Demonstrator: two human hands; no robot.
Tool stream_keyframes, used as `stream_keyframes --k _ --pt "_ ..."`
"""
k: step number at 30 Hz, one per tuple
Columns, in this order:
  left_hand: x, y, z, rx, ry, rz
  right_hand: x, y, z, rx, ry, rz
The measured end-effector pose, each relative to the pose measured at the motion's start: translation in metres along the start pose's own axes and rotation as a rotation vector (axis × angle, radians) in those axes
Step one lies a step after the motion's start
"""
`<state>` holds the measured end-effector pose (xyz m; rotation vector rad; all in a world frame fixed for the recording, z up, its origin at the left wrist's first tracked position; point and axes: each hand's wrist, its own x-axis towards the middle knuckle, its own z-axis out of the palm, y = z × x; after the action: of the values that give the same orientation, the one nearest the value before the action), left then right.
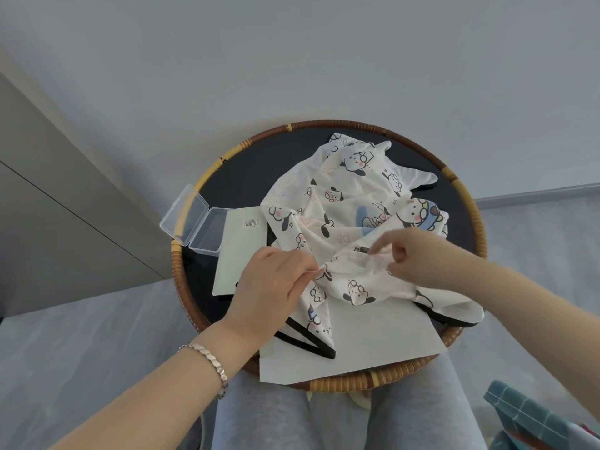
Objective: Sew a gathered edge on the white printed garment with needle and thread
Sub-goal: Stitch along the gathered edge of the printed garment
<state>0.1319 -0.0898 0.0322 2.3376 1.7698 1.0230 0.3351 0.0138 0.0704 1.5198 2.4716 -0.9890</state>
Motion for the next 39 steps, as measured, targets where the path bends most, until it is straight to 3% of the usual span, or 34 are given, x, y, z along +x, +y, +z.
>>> stream_keyframes --k 2,5,8,11,13,16,18,21,24,27,30,33,36,39 --pt "-0.004 -0.004 0.0 -0.003 -0.024 0.05 0.005 -0.007 0.003 0.174 0.108 -0.124" --pt "-0.008 -0.008 0.0 0.009 -0.058 0.103 0.01 -0.022 0.009 0.327 -0.059 -0.268" --pt "-0.009 -0.008 0.0 0.021 -0.052 0.114 0.015 -0.028 0.014 0.251 -0.239 -0.293" --pt "-0.011 -0.008 -0.001 0.027 -0.037 0.098 0.014 -0.027 0.017 0.197 -0.211 -0.287" --pt "-0.009 -0.004 -0.003 -0.027 -0.092 -0.025 0.013 -0.023 0.017 0.167 -0.039 -0.278" --pt "0.0 0.007 -0.006 -0.361 -0.162 -0.509 0.009 -0.016 0.022 -0.069 0.255 -0.254" --pt "0.007 0.009 -0.002 -0.507 -0.149 -0.687 0.007 -0.014 0.027 -0.146 0.34 -0.216" --pt "0.013 0.008 0.002 -0.581 -0.224 -0.771 0.007 -0.011 0.03 -0.028 0.289 -0.115" --pt "0.012 0.004 -0.001 -0.644 -0.248 -0.758 0.007 -0.014 0.027 0.197 0.247 -0.198" --pt "0.007 0.004 -0.009 -0.712 -0.304 -0.728 0.008 -0.025 0.026 0.291 0.086 -0.247" --pt "0.002 0.001 -0.017 -0.587 -0.377 -0.641 0.014 -0.034 0.03 0.189 0.0 -0.285" --pt "0.001 -0.003 -0.03 -0.265 -0.438 -0.556 0.019 -0.038 0.032 0.081 0.003 -0.346" --pt "-0.001 -0.012 -0.04 0.01 -0.346 -0.485 0.02 -0.039 0.03 0.033 0.042 -0.403" --pt "-0.008 -0.023 -0.042 0.071 -0.279 -0.572 0.022 -0.038 0.027 0.059 0.082 -0.435"
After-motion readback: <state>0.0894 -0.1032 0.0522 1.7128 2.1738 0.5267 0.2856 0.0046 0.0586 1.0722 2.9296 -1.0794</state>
